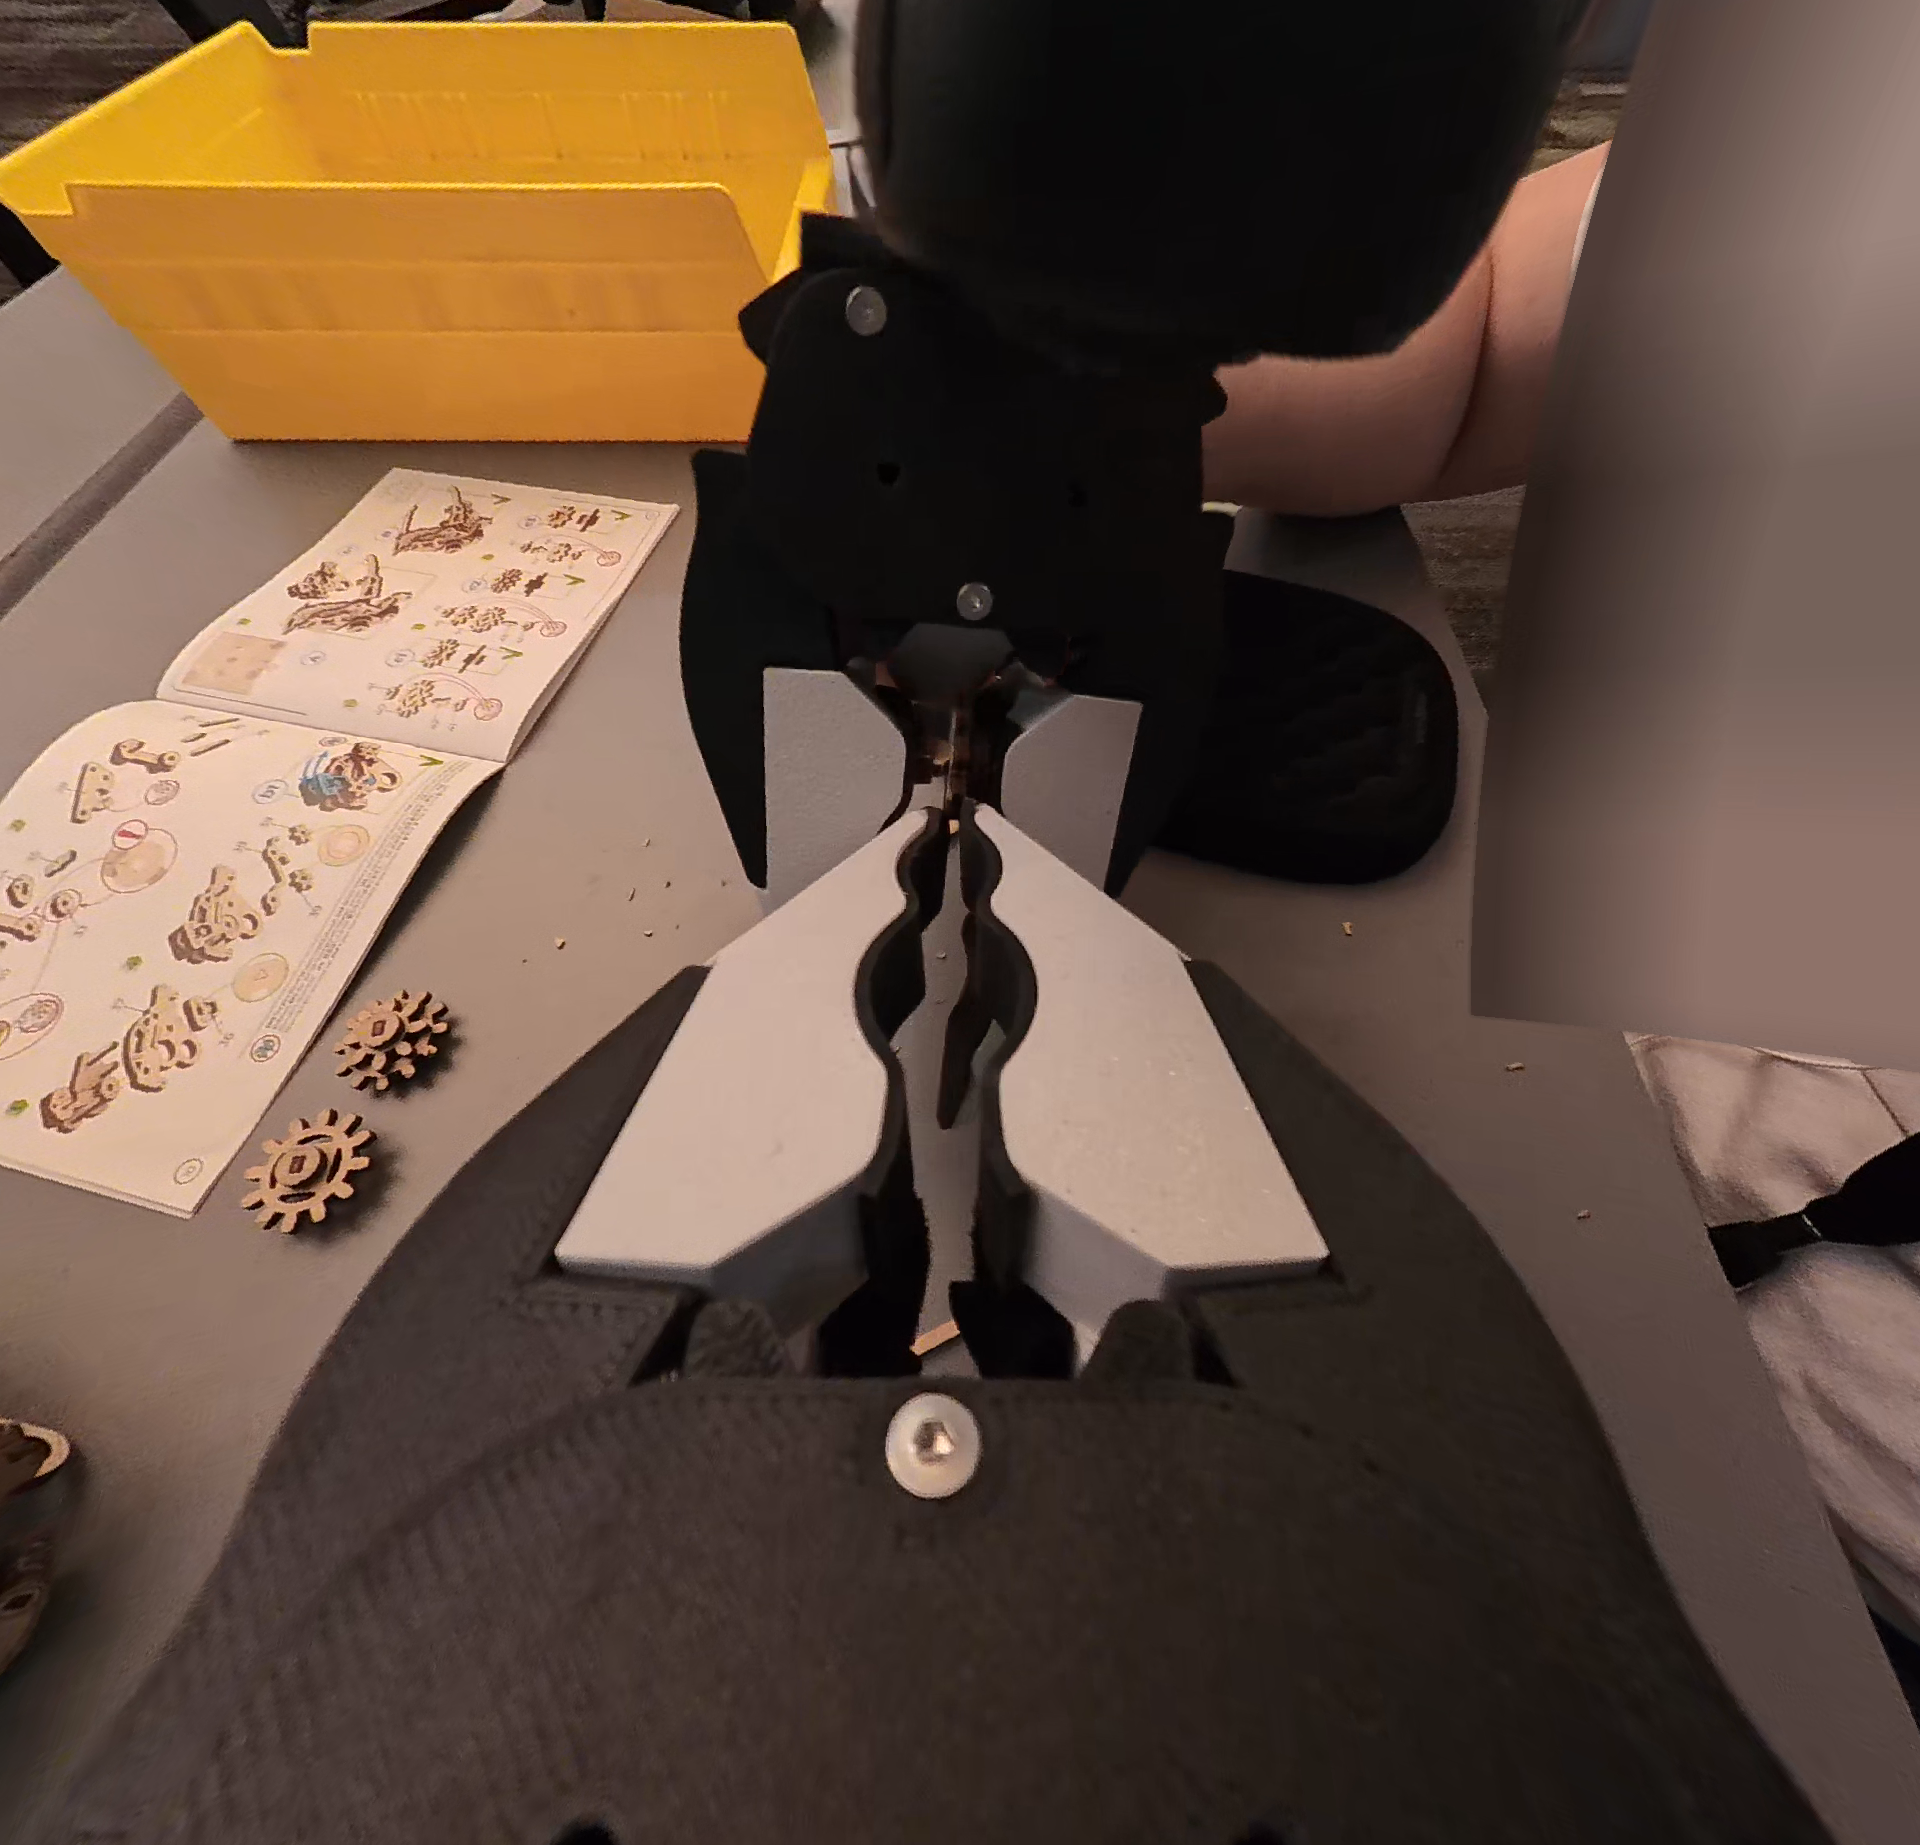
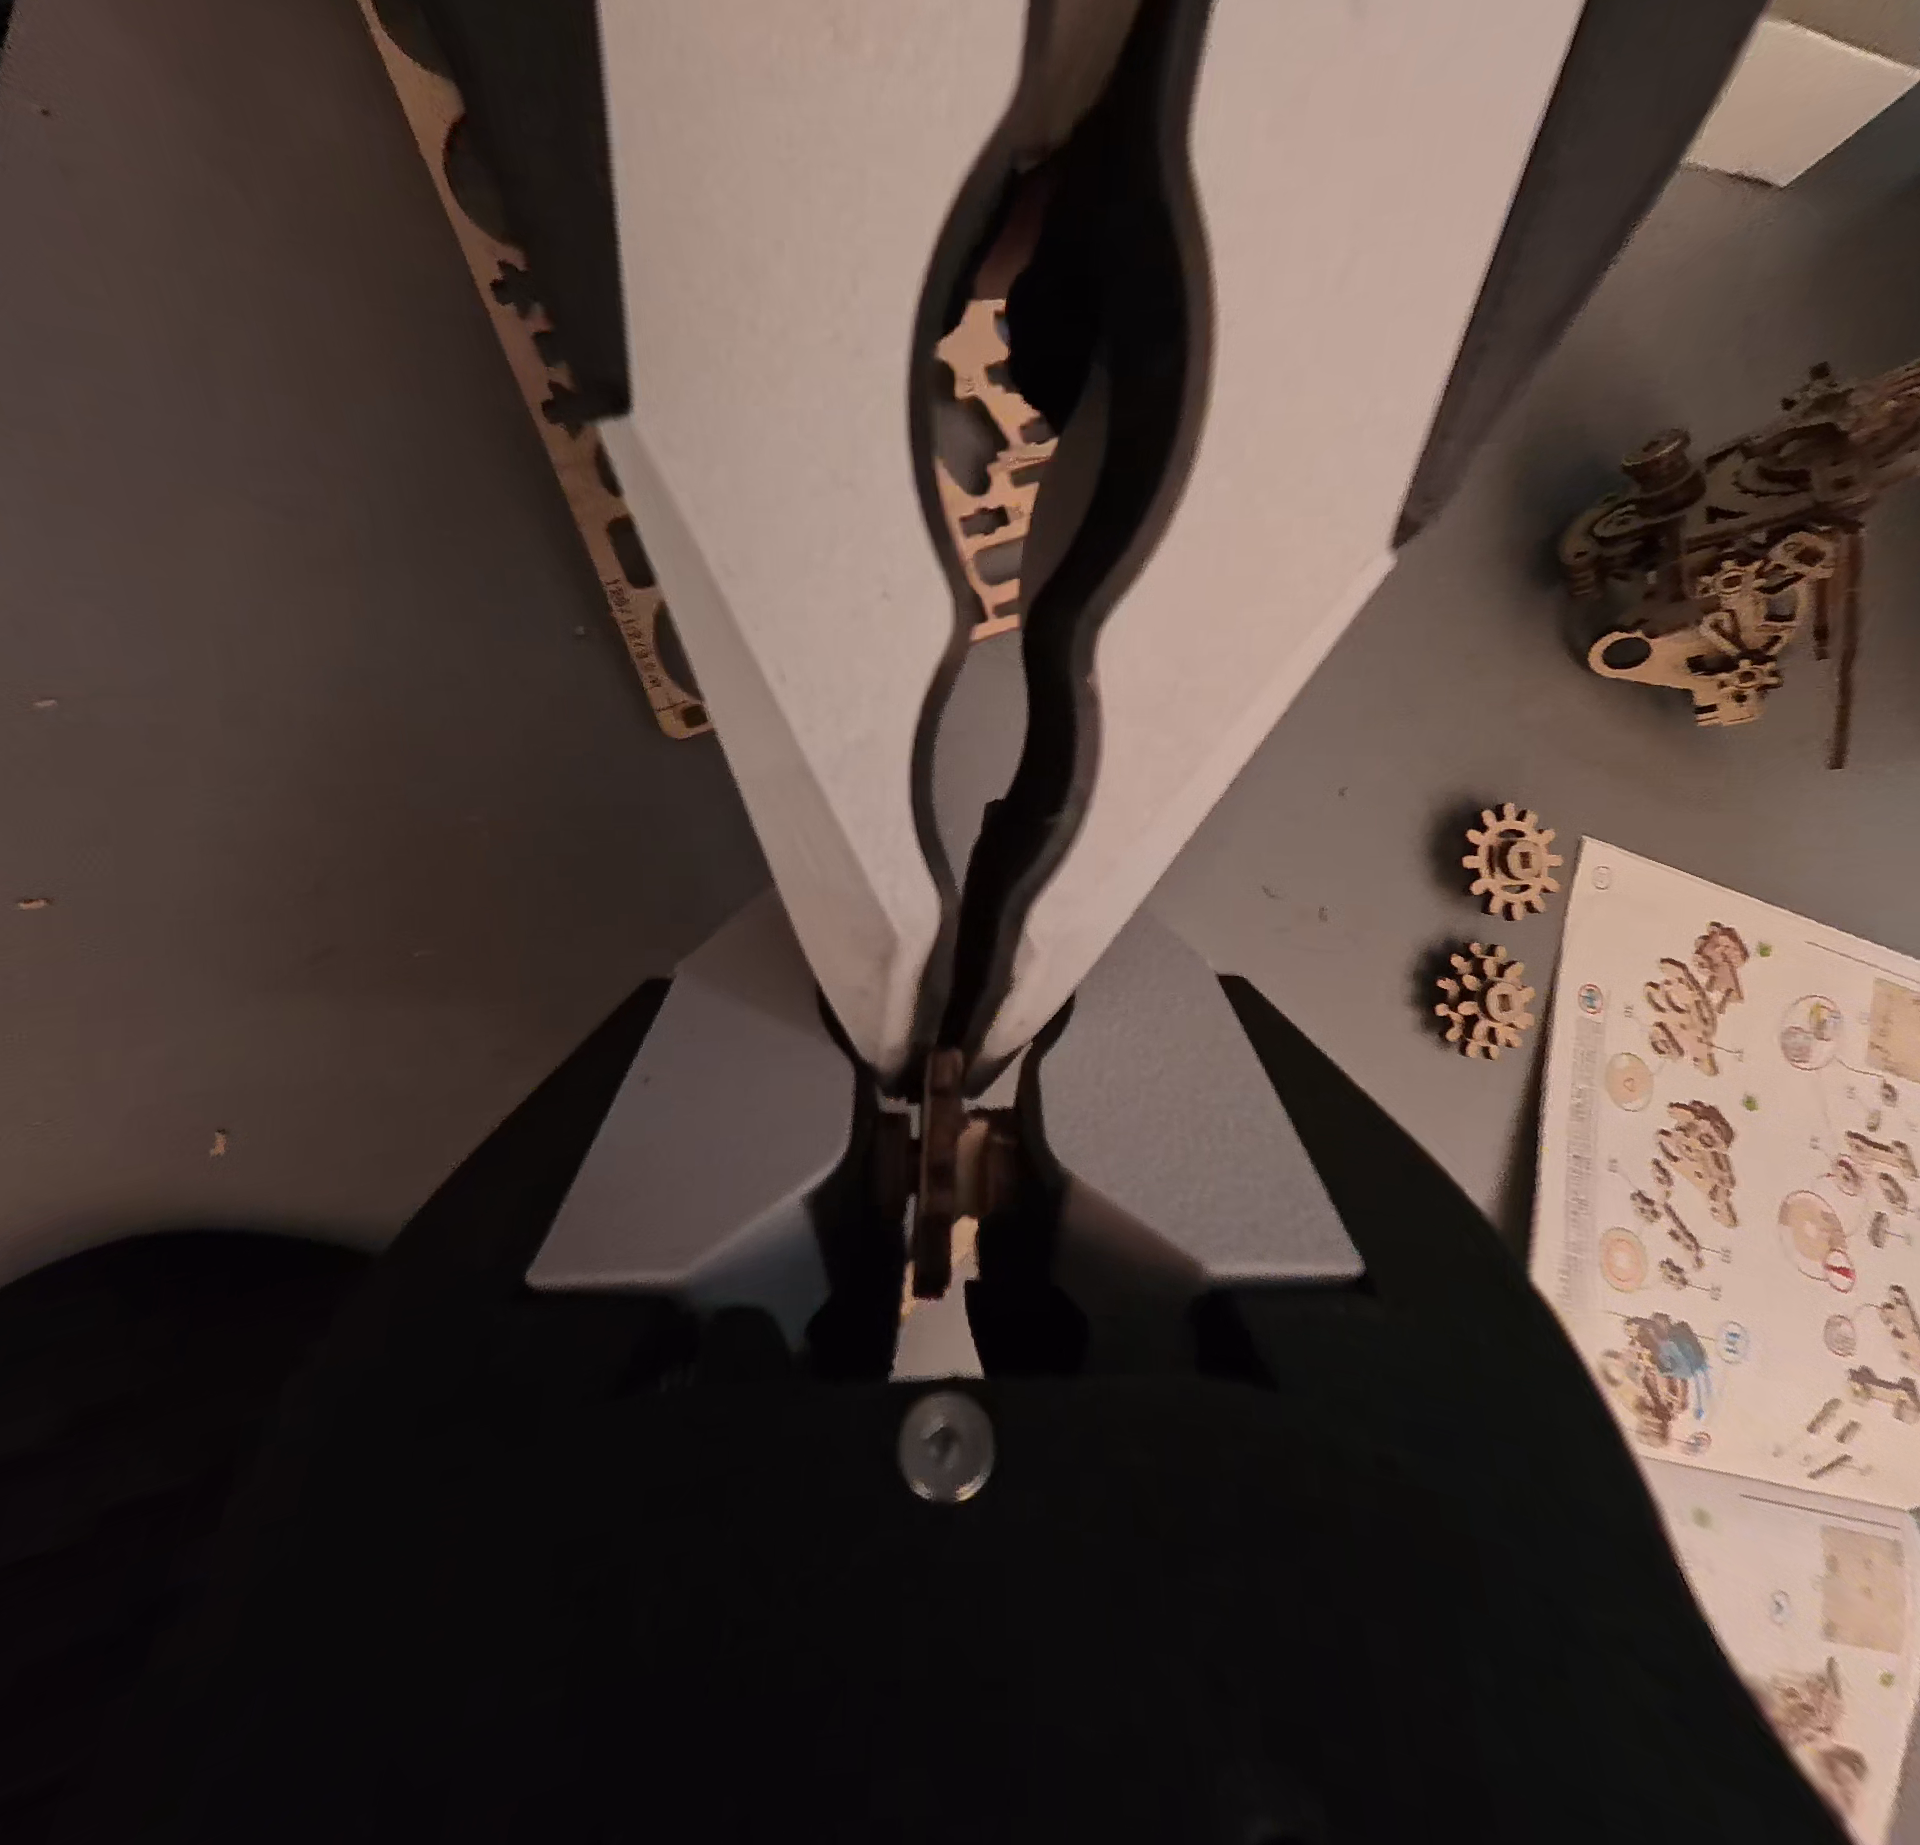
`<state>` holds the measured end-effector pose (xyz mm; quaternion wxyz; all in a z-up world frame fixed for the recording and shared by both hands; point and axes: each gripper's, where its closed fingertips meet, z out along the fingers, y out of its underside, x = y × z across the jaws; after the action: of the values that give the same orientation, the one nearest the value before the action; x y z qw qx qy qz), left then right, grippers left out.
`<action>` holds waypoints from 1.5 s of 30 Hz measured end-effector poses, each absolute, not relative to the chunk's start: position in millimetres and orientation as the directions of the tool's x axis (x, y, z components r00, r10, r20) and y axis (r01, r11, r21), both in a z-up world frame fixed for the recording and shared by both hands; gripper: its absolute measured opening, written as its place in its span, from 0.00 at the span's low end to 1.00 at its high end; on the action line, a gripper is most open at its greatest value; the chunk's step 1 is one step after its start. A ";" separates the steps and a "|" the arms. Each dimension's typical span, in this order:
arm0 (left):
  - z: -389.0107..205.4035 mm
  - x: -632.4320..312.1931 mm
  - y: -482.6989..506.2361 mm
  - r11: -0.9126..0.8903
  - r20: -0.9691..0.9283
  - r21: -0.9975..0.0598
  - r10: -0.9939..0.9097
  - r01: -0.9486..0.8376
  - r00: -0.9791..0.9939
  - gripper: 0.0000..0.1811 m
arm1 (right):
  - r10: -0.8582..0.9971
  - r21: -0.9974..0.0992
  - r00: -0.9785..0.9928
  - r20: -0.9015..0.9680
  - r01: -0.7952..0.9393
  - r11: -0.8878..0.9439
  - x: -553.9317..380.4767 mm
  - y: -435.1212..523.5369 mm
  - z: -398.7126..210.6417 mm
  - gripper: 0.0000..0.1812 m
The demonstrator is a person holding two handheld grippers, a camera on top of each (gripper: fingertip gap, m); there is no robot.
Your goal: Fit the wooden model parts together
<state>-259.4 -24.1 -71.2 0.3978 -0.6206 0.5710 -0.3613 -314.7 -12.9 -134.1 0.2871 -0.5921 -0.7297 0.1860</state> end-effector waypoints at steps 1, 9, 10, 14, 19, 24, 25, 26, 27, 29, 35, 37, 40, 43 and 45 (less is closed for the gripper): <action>-71.4 -259.5 -24.3 -0.026 -0.011 -0.906 -0.996 -0.423 0.086 0.00 | 0.969 -0.607 -0.138 0.206 0.758 0.238 -314.7 -13.0 -134.7 0.09; -80.2 -262.8 -21.1 0.082 -0.129 -0.876 -0.989 -0.475 0.067 0.00 | 0.955 -0.541 -0.131 0.267 0.800 0.260 -311.1 -3.1 -145.1 0.11; -80.4 -263.5 -20.4 0.091 -0.138 -0.874 -0.988 -0.477 0.063 0.00 | 0.952 -0.524 -0.122 0.282 0.811 0.259 -309.4 -0.5 -146.8 0.12; -82.7 -265.1 -19.6 0.150 -0.190 -0.867 -0.981 -0.475 0.037 0.00 | 0.957 -0.511 -0.105 0.269 0.827 0.234 -307.5 1.5 -151.7 0.11; -85.1 -266.6 -19.7 0.218 -0.258 -0.846 -0.966 -0.486 0.015 0.01 | 0.951 -0.487 -0.104 0.290 0.839 0.241 -305.9 3.2 -153.8 0.11; -86.8 -267.4 -18.7 0.233 -0.275 -0.837 -0.961 -0.494 0.014 0.00 | 0.947 -0.476 -0.101 0.304 0.846 0.243 -304.8 5.6 -154.8 0.11; -86.6 -267.7 -18.4 0.234 -0.277 -0.837 -0.961 -0.494 0.015 0.00 | 0.948 -0.476 -0.103 0.302 0.845 0.244 -304.7 5.4 -154.9 0.11; -85.9 -267.9 -18.0 0.237 -0.281 -0.838 -0.959 -0.492 0.017 0.00 | 0.948 -0.480 -0.108 0.300 0.842 0.248 -304.7 4.9 -154.5 0.11; -85.0 -268.1 -18.0 0.240 -0.284 -0.839 -0.959 -0.488 0.017 0.00 | 0.947 -0.488 -0.115 0.299 0.835 0.255 -304.8 4.5 -153.3 0.11; -82.3 -268.5 -17.1 0.246 -0.292 -0.843 -0.956 -0.479 0.024 0.00 | 0.946 -0.516 -0.115 0.302 0.815 0.264 -305.6 6.2 -148.0 0.11; -77.3 -266.3 -18.2 0.288 -0.339 -0.838 -0.940 -0.464 0.029 0.00 | 0.947 -0.538 -0.114 0.299 0.800 0.266 -307.0 5.4 -142.5 0.11; -76.8 -265.7 -18.6 0.290 -0.342 -0.837 -0.939 -0.463 0.030 0.00 | 0.947 -0.532 -0.123 0.297 0.802 0.271 -307.1 3.4 -143.2 0.10; -78.2 -265.8 -18.0 0.289 -0.344 -0.832 -0.938 -0.473 0.032 0.00 | 0.944 -0.520 -0.128 0.303 0.808 0.277 -307.0 2.4 -144.0 0.99; -76.7 -265.6 -17.7 0.299 -0.356 -0.832 -0.934 -0.468 0.035 0.00 | 0.943 -0.522 -0.120 0.310 0.808 0.274 -306.6 3.9 -141.7 0.97; -76.9 -266.2 -15.2 0.306 -0.371 -0.824 -0.927 -0.476 0.046 0.00 | 0.947 -0.534 -0.119 0.298 0.802 0.269 -307.6 2.0 -139.3 0.58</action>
<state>-266.2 -15.2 -76.9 0.4809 -0.5401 0.6496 -0.2348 -307.6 2.0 -139.3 0.2993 -0.5923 -0.7381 0.1215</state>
